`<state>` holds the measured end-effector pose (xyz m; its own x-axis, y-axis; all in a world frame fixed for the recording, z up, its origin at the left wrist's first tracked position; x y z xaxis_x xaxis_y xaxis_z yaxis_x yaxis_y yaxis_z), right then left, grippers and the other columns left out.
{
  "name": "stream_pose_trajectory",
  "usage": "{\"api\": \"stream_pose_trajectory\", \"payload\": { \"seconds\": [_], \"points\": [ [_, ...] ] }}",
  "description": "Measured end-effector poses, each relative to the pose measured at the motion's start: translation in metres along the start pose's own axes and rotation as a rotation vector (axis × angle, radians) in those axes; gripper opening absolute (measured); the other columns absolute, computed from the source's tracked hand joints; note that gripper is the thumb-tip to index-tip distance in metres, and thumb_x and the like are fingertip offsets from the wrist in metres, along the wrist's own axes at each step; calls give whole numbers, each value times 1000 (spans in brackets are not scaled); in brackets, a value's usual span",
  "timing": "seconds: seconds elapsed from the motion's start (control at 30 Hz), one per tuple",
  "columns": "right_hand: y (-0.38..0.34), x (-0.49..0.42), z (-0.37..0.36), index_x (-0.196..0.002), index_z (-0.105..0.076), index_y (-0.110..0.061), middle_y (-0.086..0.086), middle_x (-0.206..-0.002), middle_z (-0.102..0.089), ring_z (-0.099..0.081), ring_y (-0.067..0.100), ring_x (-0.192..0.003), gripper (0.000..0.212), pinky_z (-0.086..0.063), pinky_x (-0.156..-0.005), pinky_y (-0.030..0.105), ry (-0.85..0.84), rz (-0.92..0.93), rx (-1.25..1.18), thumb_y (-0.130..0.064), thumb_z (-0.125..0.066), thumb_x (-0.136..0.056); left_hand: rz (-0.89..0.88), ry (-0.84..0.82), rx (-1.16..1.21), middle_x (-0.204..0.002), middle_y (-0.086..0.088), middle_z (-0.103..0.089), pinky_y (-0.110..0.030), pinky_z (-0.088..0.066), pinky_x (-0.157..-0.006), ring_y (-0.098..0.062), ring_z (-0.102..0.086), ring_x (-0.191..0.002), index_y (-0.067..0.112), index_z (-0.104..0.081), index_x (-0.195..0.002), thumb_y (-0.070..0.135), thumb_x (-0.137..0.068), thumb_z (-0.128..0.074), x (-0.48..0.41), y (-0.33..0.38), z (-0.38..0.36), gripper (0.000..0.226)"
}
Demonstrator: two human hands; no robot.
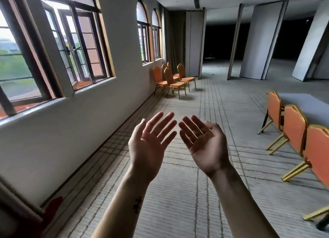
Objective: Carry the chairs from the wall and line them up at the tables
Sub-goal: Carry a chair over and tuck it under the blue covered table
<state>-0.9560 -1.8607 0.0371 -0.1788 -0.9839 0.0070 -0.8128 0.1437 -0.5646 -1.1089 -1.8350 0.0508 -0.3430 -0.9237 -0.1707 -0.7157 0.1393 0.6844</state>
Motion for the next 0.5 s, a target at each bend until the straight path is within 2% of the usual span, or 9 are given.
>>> {"api": "stream_pose_trajectory", "payload": {
  "seconds": [0.27,0.5],
  "points": [
    [36,-219,18,-123,-64,-5,19,-128,-69,-69,32,-114,37,-49,-101,42,-27,-49,-40,-27,-43,-102,-9,71,-15,-137,-15,-64,-50,-37,-114,-33,-60,-129,9,-53,-143,42,-106,-30,-195,-10,92,55],
    [49,-420,22,-122,-63,-5,19,-130,-68,-68,32,-116,37,-49,-101,40,-56,-123,-85,-28,-44,-101,-29,135,0,-137,-17,-64,-52,-32,-119,-36,-59,-130,7,-53,-143,42,-105,-33,-383,-14,146,55]
  ]
}}
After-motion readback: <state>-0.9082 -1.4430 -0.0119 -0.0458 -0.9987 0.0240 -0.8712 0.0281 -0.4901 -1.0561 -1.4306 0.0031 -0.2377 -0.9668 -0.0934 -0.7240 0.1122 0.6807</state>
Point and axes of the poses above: each hand's wrist, its own x-axis away from the middle knuckle, its own z-axis out of the back of the hand, y = z × x, the point moved 2 cm from there along -x, towards the middle knuckle
